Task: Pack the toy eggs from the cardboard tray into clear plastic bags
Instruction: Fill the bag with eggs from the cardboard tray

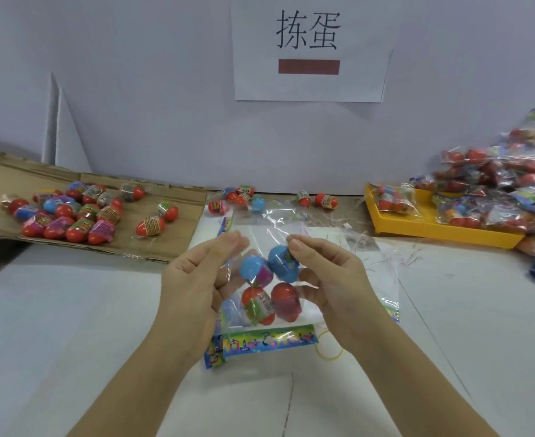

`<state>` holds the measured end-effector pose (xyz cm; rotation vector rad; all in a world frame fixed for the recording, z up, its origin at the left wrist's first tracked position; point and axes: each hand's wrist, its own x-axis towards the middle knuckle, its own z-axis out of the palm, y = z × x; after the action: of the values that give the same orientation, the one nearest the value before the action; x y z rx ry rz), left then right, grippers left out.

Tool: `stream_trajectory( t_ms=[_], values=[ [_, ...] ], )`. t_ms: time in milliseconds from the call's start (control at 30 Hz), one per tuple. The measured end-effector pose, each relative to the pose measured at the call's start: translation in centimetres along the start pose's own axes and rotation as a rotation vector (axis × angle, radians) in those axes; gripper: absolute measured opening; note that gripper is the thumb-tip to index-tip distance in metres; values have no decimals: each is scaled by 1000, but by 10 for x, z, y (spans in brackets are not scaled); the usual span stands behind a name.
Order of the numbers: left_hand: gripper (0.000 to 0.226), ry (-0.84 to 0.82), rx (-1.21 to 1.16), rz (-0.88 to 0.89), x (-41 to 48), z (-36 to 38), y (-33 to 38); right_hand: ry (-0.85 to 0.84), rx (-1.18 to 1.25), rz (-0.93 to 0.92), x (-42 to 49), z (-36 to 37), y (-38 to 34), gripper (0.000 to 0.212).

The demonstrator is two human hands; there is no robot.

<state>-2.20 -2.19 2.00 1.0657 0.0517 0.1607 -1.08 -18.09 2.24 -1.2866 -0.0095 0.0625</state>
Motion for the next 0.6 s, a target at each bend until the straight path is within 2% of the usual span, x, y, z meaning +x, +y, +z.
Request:
stream_trajectory(
  t_ms=[67,200,367,600],
  values=[
    [31,10,25,-1,0,0,-2,7,22,4,0,0,-1,22],
    [13,59,31,34,-1,-1,-3,-13,24,7,0,-3,-6,21],
    [12,92,44,49,-1,-1,-4,71,-95,-89,2,-9,-8,8],
    [10,118,156,153,-2,1,-2,70,-176,-195,3,-8,-11,7]
  ],
)
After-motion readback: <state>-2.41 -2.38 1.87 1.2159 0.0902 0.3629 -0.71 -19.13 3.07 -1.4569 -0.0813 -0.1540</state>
